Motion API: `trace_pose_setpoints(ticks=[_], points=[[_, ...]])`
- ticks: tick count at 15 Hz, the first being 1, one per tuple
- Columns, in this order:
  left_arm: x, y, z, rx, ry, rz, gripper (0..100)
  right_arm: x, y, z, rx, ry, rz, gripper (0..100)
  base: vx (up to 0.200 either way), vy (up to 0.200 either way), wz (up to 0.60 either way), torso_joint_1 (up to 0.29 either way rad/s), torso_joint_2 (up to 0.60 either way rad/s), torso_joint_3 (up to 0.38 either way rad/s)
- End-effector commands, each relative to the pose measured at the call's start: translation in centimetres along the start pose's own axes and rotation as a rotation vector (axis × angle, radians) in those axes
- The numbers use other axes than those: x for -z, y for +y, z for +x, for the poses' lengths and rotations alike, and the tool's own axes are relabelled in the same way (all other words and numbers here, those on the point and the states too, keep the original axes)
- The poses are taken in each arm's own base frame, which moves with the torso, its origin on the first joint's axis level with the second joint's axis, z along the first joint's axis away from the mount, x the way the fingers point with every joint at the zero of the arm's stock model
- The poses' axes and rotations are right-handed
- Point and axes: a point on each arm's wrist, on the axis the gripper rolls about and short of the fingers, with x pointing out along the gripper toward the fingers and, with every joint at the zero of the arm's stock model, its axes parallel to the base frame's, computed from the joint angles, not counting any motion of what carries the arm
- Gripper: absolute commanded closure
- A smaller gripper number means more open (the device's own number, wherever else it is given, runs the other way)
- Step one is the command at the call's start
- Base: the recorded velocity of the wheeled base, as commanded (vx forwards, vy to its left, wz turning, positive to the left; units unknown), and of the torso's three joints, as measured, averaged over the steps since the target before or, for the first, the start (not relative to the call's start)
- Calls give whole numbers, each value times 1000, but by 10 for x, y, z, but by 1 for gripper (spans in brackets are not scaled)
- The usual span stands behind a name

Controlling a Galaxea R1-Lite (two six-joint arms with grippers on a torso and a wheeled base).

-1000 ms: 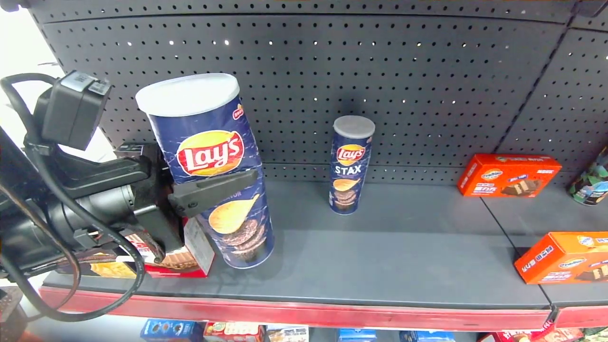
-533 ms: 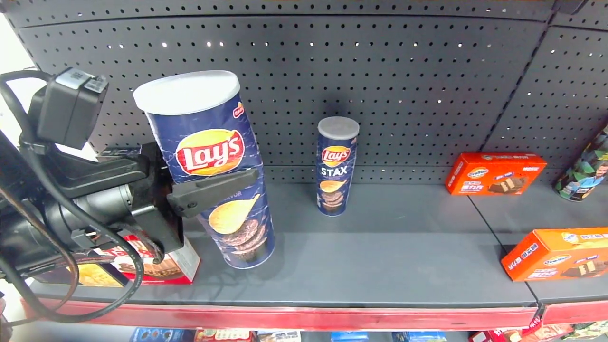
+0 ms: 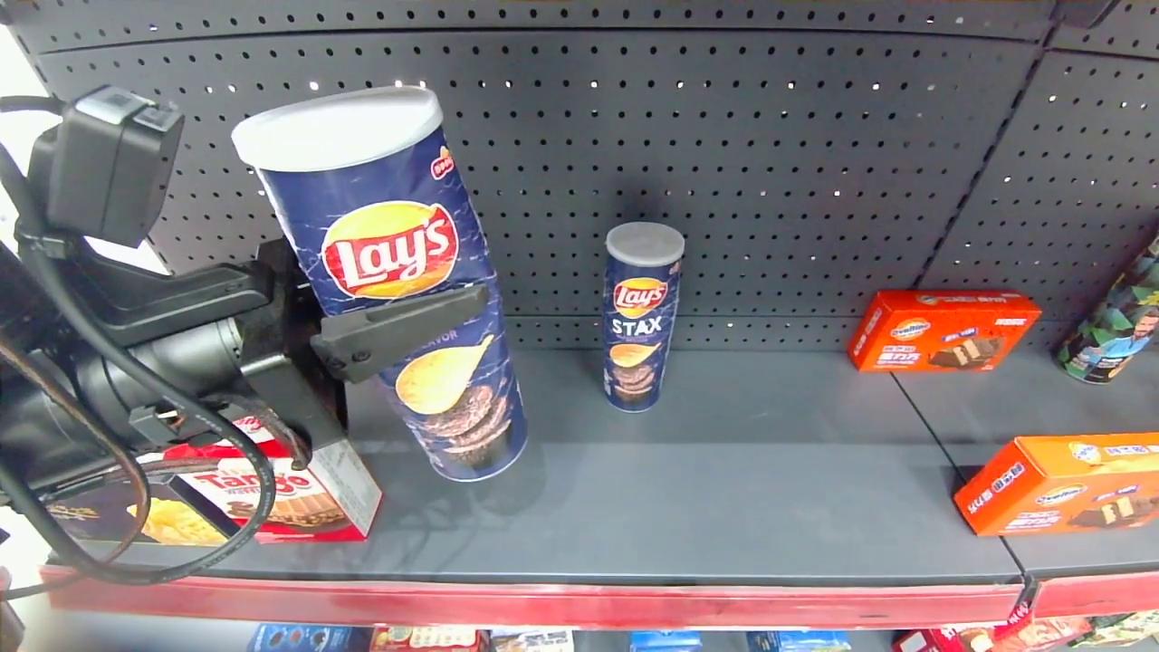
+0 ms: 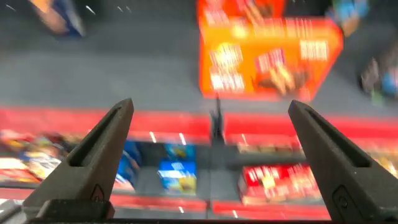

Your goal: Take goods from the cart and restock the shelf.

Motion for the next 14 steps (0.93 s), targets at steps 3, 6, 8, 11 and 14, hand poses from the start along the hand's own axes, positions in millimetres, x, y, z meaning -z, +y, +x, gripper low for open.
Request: trace_pose_setpoints(ticks=[3, 6, 8, 11, 14], points=[[6, 2, 2, -1, 17, -19, 100, -65, 4, 68, -251, 127, -17, 0, 0, 0, 0, 0, 0, 0], [7, 2, 2, -1, 19, -21, 100, -69, 12, 93, -342, 198, -13, 0, 0, 0, 0, 0, 0, 0], [8, 1, 1, 0, 24, -27, 100, -69, 15, 116, -345, 236, -15, 0, 0, 0, 0, 0, 0, 0], [4, -3, -4, -1, 18, -25, 100, -65, 23, 162, -353, 189, -17, 0, 0, 0, 0, 0, 0, 0], [2, -6, -7, 1, 10, -56, 100, -66, 32, 197, -517, 153, -13, 0, 0, 0, 0, 0, 0, 0]])
